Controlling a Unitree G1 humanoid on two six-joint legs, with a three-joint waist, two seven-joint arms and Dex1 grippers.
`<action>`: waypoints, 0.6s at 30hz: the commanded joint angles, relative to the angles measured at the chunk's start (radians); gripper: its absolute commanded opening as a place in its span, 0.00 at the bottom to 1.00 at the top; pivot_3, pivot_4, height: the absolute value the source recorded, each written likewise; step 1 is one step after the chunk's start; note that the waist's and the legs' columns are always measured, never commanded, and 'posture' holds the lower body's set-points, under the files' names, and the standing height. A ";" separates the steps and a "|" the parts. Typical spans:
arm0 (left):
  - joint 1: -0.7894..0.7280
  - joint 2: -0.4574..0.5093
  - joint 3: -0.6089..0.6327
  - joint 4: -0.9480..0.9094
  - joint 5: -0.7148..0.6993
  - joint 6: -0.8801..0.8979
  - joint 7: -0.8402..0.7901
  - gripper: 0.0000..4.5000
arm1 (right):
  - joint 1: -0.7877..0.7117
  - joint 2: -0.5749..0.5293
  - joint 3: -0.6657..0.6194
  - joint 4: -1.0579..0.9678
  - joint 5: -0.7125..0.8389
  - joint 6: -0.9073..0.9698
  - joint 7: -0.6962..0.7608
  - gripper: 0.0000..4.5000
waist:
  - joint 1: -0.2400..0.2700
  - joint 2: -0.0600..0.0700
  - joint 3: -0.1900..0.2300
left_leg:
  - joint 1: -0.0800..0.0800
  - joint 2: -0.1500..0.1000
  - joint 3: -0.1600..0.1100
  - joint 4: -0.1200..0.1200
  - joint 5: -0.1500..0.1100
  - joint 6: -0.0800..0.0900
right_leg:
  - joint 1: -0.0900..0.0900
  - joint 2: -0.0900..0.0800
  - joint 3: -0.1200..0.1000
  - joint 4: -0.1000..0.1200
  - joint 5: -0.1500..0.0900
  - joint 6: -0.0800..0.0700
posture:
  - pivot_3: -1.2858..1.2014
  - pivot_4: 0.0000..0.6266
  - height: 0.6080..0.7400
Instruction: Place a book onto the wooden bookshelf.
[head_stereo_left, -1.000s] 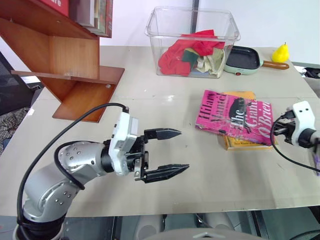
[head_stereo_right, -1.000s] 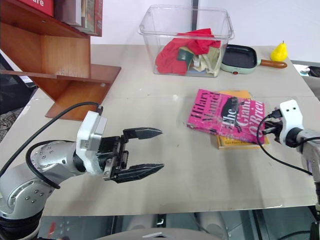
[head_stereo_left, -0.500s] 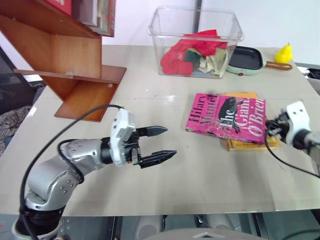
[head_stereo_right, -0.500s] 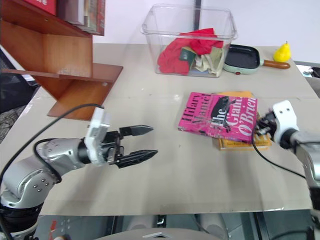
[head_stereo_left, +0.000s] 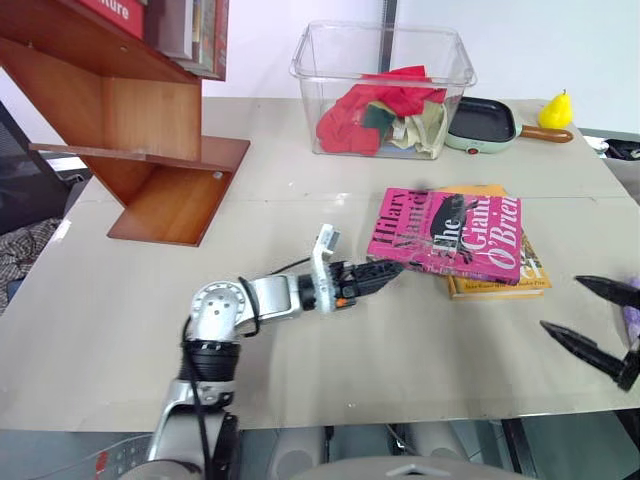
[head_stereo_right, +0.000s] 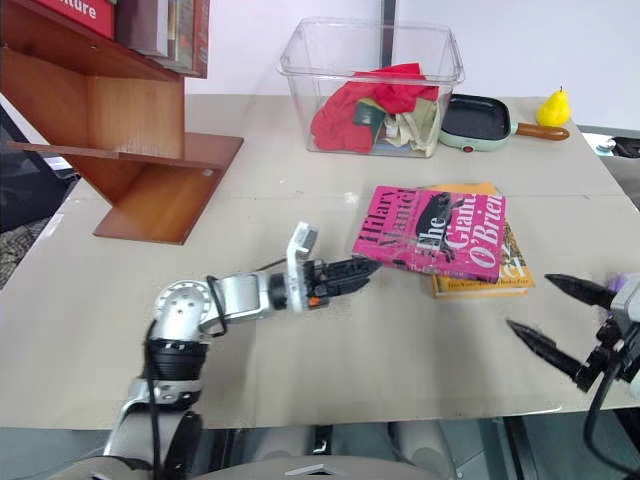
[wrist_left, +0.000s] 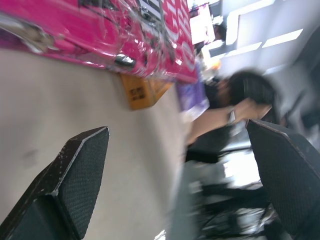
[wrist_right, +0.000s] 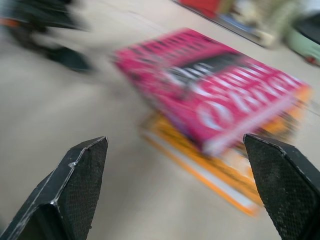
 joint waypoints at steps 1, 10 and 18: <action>-0.019 -0.136 0.003 0.035 -0.113 -0.126 0.200 1.00 | 0.053 0.034 -0.055 -0.081 0.039 -0.008 -0.035 0.97 | 0.005 0.000 0.000 | 0.000 0.000 0.000 0.000 0.000 0.000 | 0.000 -0.001 0.000 0.000 0.000 0.000 | 0.52 0.24 1.00; -0.076 -0.322 0.028 0.156 0.092 -0.311 0.251 1.00 | 0.185 0.092 -0.076 -0.190 0.067 -0.021 -0.118 0.97 | 0.024 0.000 -0.001 | -0.004 -0.004 0.002 -0.002 0.000 0.000 | 0.001 -0.002 -0.001 -0.010 0.001 -0.001 | 0.52 0.24 1.00; -0.141 -0.425 0.068 0.290 0.349 -0.517 0.073 1.00 | 0.214 0.116 -0.059 -0.204 0.032 -0.058 -0.165 0.97 | 0.025 0.000 -0.001 | -0.006 -0.006 0.001 -0.002 -0.001 0.001 | 0.001 -0.004 -0.003 -0.014 0.000 0.000 | 0.52 0.24 1.00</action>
